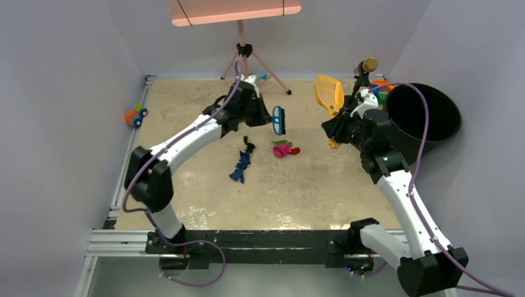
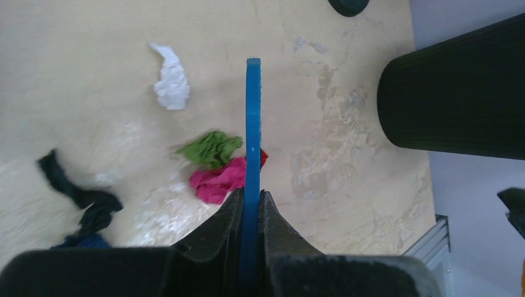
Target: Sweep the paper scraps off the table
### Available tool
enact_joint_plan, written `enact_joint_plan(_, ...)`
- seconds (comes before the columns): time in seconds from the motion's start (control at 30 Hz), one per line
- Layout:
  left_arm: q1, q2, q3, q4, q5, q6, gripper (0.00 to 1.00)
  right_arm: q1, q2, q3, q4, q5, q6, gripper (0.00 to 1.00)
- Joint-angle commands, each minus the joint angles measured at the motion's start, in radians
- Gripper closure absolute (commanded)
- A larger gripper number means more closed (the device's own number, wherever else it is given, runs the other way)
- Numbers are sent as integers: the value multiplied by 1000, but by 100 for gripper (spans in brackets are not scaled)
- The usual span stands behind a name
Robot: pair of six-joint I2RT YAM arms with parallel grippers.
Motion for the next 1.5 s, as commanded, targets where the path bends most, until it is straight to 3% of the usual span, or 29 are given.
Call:
enact_joint_plan(0.0, 6, 188, 209, -15, 209, -116, 100, 13, -59, -14, 39, 69, -68, 100)
enact_joint_plan(0.1, 18, 306, 286, -58, 198, -198, 100, 13, -82, -32, 41, 84, -82, 100)
enact_joint_plan(0.23, 51, 378, 244, 11, 137, -357, 100, 13, -108, -67, 76, 53, -80, 100)
enact_joint_plan(0.33, 77, 400, 239, -54, 85, -399, 100, 12, -112, -72, 76, 57, -77, 100)
enact_joint_plan(0.5, 81, 309, 185, -317, -112, -365, 100, 13, -124, -83, 61, 75, -79, 100)
enact_joint_plan(0.63, 79, 103, -23, -323, -167, -312, 100, 13, -135, -101, 69, 81, -75, 100)
enact_joint_plan(0.73, 78, -60, -175, -236, -139, -273, 100, 12, -133, -105, 63, 86, -79, 100)
enact_joint_plan(0.8, 79, -144, -251, -106, -26, -209, 100, 13, -133, -112, 62, 86, -82, 100)
enact_joint_plan(0.97, 73, -180, -252, 8, 101, -148, 100, 13, -130, -117, 53, 81, -81, 100)
enact_joint_plan(1.23, 5, 32, -76, 149, 366, -145, 100, 12, -138, -100, 29, 89, -86, 100)
enact_joint_plan(1.47, -69, 288, 159, 81, 343, -138, 100, 13, -72, -57, -70, 138, -85, 100)
